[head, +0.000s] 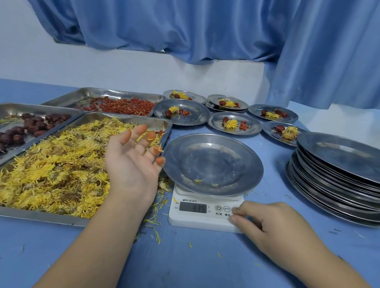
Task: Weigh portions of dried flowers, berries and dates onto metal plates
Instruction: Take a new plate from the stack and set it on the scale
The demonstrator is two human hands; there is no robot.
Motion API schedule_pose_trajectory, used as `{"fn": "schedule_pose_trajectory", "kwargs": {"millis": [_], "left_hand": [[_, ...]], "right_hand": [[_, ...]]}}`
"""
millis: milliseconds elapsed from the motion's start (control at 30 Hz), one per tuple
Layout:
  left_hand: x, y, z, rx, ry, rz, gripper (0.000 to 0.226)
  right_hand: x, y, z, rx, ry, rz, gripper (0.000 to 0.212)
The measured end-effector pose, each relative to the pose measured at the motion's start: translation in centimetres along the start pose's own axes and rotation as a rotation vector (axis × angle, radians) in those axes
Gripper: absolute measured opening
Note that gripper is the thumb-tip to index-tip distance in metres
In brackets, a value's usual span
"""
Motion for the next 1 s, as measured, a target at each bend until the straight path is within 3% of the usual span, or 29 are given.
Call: {"fn": "schedule_pose_trajectory", "kwargs": {"millis": [167,333,467,600,833,900,1000], "left_hand": [[-0.1,-0.1,0.2,0.014,-0.023,-0.004,0.029],[-0.2,0.1,0.2,0.036,-0.020,0.009,0.026],[-0.2,0.1,0.4,0.061,-0.043,0.016,0.025],[-0.3,0.0,0.7,0.097,-0.072,0.029,0.025],[-0.4,0.3,1.3,0.200,-0.124,0.086,0.025],[-0.5,0.4,1.6,0.250,-0.149,0.098,0.027],[-1.0,0.2,1.9,0.339,-0.176,0.098,0.018]], "right_hand": [[-0.4,-0.6,-0.3,-0.037,0.042,-0.035,0.036],[-1.0,-2.3,-2.3,-0.142,0.345,-0.154,0.018],[-0.4,-3.4,-1.9,-0.142,0.403,-0.263,0.029],[0.2,-2.8,-1.5,-0.214,0.425,-0.215,0.015],[0.6,-1.1,-1.6,-0.182,0.449,-0.120,0.022],[0.0,-1.9,-1.8,-0.157,0.490,-0.264,0.014],[-0.4,-3.7,-2.7,-0.091,0.552,-0.502,0.021]]}}
Point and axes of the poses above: each hand's wrist, its own x-axis towards the middle knuckle, its own z-axis out of the palm, y = z × x, the point moved 6 cm from there along x, towards the middle knuckle, and after that the axes turned 5 degrees about -y, right-handed, at the moved point
